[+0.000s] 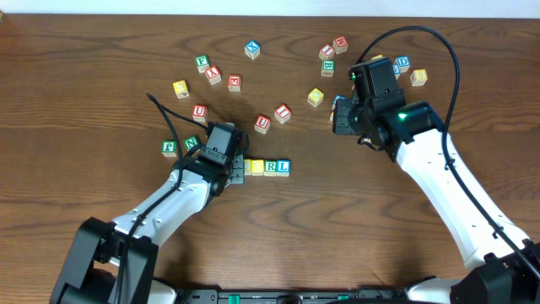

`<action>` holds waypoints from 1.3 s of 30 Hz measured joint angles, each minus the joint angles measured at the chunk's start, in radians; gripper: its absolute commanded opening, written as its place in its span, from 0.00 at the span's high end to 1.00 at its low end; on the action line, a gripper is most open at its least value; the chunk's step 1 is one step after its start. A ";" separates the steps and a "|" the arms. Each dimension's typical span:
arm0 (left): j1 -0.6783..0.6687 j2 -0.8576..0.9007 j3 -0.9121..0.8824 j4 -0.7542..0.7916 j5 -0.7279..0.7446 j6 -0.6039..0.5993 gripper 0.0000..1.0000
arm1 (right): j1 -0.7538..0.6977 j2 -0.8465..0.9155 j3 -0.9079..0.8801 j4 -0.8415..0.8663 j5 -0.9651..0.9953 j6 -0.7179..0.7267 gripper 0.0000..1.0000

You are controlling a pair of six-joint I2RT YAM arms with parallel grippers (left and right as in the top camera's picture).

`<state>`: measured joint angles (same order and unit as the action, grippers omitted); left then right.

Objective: Spell out CORL

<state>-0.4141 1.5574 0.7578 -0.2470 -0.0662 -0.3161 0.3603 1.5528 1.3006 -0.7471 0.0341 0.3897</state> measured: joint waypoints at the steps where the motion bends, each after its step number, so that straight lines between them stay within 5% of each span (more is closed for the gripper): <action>1: 0.000 0.004 0.000 0.002 0.000 0.000 0.93 | 0.000 0.000 0.000 0.000 0.000 0.000 0.99; 39: 0.000 0.041 0.000 0.064 0.117 0.130 0.93 | 0.000 0.000 0.000 0.000 0.000 0.000 0.99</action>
<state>-0.4141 1.5982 0.7574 -0.1829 0.0509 -0.1864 0.3607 1.5528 1.3006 -0.7475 0.0341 0.3897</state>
